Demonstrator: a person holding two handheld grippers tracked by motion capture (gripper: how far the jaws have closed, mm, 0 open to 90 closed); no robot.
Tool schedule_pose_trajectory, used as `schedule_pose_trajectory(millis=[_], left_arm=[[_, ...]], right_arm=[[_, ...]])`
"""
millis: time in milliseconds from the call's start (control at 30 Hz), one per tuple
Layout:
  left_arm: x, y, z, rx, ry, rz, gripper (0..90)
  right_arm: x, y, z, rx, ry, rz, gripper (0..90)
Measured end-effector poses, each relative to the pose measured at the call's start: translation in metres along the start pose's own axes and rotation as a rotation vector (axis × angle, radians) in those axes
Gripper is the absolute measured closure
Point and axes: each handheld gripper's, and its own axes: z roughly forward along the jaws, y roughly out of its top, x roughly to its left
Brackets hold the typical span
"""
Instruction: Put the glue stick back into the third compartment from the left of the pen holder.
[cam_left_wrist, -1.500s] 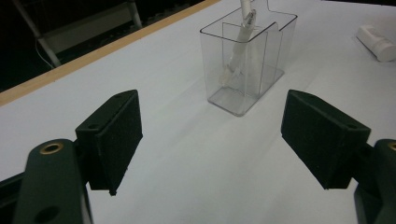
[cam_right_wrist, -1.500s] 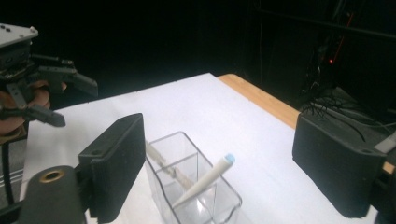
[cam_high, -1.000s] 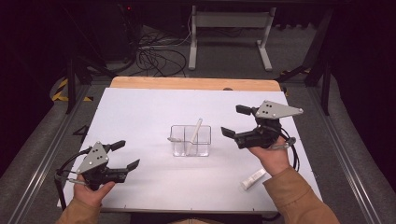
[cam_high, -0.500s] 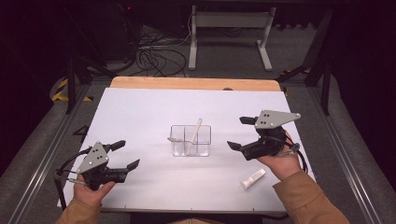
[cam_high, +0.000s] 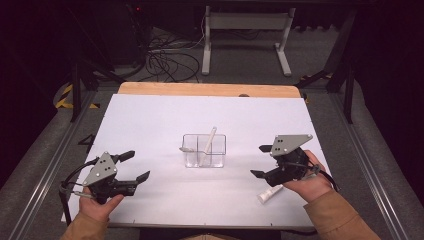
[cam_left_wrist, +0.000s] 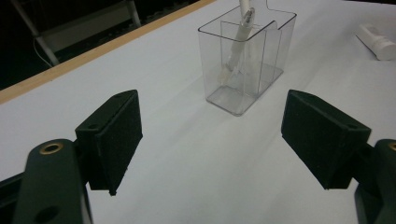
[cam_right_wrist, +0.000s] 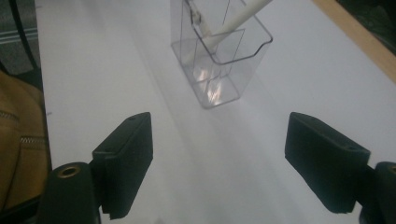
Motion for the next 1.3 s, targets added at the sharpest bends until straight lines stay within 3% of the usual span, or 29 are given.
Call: schedule_pose_trajectory(millis=[900,1067,1300], left_arm=[[0.000,0.000,0.000,0.002,0.002,0.000,21.2],[0.000,0.000,-0.001,0.000,0.004,0.000,21.2],[0.000,0.000,-0.001,0.000,0.004,0.001,21.2]], right_arm=[[0.004,-0.025,0.016,0.273,0.096,-0.055,31.2],[0.005,-0.026,0.021,0.311,0.119,-0.087,32.5],[0.007,-0.028,0.025,0.353,0.122,-0.097,33.1]])
